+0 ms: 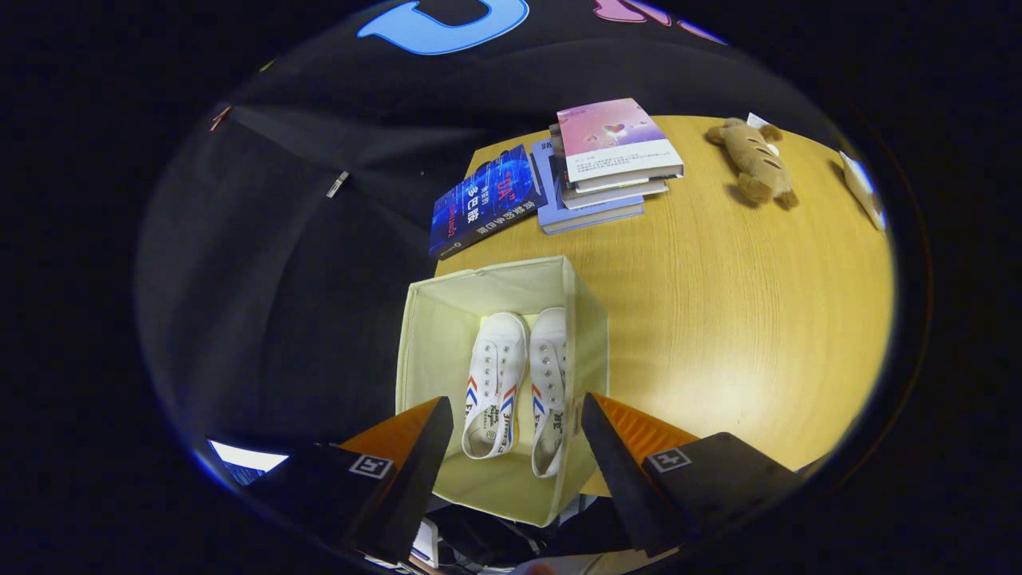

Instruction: Open the storage box then place both shoes into the box .Put the left shoe in first, then the right shoe, with the right side of both shoes facing outward in a uniform manner.

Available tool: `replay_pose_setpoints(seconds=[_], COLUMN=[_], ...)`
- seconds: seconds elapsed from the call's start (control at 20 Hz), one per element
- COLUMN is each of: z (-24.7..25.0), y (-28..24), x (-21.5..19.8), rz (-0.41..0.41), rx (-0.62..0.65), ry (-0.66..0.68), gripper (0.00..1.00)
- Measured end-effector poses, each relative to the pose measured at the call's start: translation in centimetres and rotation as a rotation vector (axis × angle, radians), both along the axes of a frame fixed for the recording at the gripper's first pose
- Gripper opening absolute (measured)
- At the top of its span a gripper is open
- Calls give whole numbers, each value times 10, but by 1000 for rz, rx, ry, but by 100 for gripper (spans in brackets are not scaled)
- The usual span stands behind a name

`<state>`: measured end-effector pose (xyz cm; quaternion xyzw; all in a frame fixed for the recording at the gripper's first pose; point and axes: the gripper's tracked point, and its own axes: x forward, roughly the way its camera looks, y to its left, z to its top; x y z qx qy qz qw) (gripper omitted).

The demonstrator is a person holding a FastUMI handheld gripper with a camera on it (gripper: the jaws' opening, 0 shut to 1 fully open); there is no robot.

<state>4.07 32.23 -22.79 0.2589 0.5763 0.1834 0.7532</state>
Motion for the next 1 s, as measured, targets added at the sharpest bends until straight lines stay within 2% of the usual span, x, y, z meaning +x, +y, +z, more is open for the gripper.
replay_pose_setpoints(seconds=[0.2,0.4,0.7,1.0], z=[16,23,24,69], y=[-23,-76,-197,-304], x=[1,9,20,16], rz=[-21,-90,-198,-294], rx=[6,-42,-228,-434], ry=[-96,-219,-382,-593], gripper=[99,99,99,98])
